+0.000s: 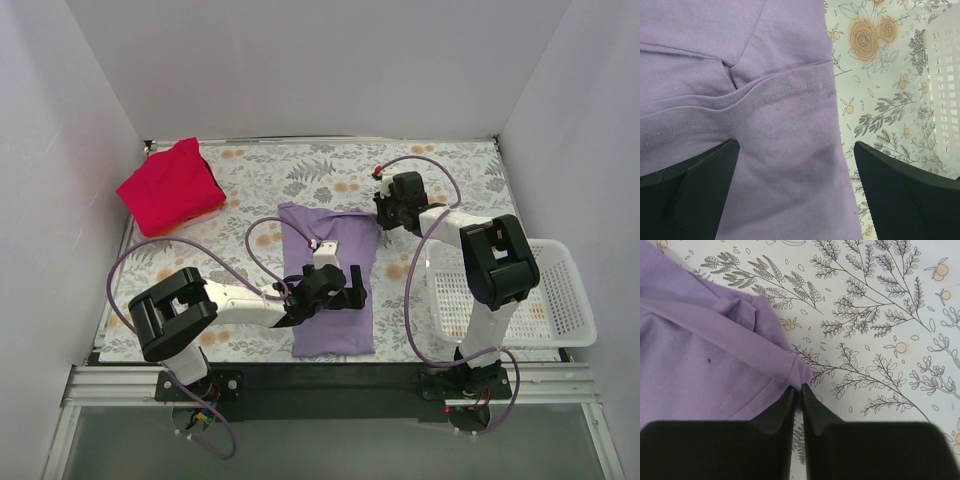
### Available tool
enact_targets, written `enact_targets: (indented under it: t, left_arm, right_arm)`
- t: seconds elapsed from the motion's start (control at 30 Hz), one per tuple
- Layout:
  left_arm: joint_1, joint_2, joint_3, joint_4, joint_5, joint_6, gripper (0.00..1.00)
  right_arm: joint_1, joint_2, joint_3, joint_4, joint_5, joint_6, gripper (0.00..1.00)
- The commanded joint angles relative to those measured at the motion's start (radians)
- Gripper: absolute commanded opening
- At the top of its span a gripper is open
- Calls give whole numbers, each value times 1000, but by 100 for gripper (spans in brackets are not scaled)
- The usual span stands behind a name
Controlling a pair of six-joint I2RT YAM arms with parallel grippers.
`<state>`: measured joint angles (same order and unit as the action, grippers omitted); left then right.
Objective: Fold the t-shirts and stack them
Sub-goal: Fold the tshirt
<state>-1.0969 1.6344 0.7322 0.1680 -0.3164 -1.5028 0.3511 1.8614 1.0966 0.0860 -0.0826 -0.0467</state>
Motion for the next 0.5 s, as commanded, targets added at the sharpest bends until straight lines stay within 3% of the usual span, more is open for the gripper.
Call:
enact_targets:
  t: [0.0, 0.23, 0.47]
  left_arm:
    - [-3, 28, -54, -163, 62, -20, 93]
    - [-3, 13, -108, -163, 94, -31, 92]
    - [-4, -44, -166, -163, 128, -27, 90]
  right_arm:
    - [-12, -1, 17, 23, -9, -10, 1]
    - [-32, 22, 86, -20, -11, -77, 1]
    - [-32, 107, 246, -57, -120, -240, 1]
